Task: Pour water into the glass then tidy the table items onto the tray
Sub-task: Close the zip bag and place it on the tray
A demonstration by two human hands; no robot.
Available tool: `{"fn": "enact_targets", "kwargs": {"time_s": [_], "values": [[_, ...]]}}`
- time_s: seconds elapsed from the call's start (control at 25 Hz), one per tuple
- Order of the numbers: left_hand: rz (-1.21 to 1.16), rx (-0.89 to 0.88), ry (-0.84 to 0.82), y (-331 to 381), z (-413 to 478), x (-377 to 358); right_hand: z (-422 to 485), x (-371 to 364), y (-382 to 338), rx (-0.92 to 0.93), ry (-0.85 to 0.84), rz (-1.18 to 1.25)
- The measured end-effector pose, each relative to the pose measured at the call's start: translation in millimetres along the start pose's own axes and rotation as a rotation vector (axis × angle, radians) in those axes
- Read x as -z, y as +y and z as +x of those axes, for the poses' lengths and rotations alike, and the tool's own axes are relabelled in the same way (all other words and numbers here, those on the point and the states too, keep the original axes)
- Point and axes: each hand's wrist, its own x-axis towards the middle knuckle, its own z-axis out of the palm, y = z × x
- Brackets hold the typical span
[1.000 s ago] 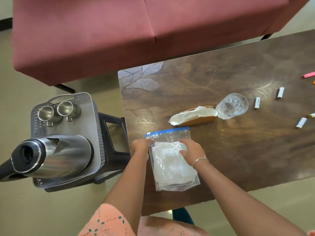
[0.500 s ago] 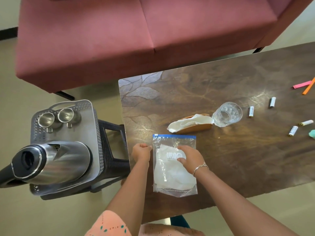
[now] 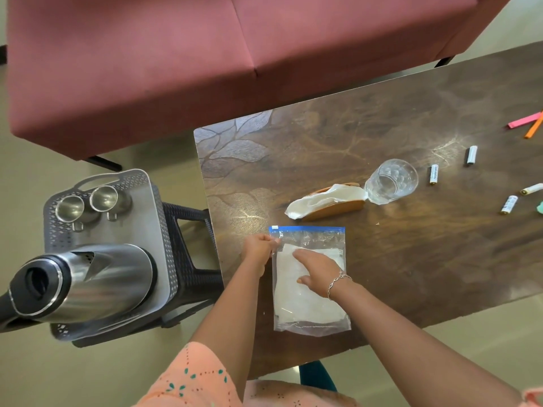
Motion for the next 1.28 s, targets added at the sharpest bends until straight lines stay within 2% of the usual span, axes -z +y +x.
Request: {"fn": "enact_targets", "kwargs": {"time_s": [0.12,0.2,0.36,0.44,0.52,0.68,0.88,1.08,1.28], "values": [[0.065,-0.156,0.034,-5,-16,1,-9,5,0,0.028,0.062,0.040],[0.115,-0.277,0.057,-6,-40,4,-21,17,0,0.085,0.162,0.092],[0.140,-0.512,0.108,3,-93,8,-48,56,-5,0.293,0.577,0.313],[0.134,-0.598,0.121,13,-115,14,-59,79,-14,0.357,0.688,0.422],[0.153,-0.693,0.106,23,-136,24,-67,101,-28,0.431,0.715,0.472],[0.187,-0.896,0.169,44,-168,49,-72,133,-54,0.550,0.593,0.502],[0.071,-1.056,0.259,64,-193,79,-74,154,-92,0.665,0.690,0.516],[-0.120,-1.178,0.330,78,-210,92,-73,165,-117,0.734,0.800,0.414],[-0.177,-1.264,0.292,79,-210,99,-76,166,-125,0.776,0.781,0.409]]}}
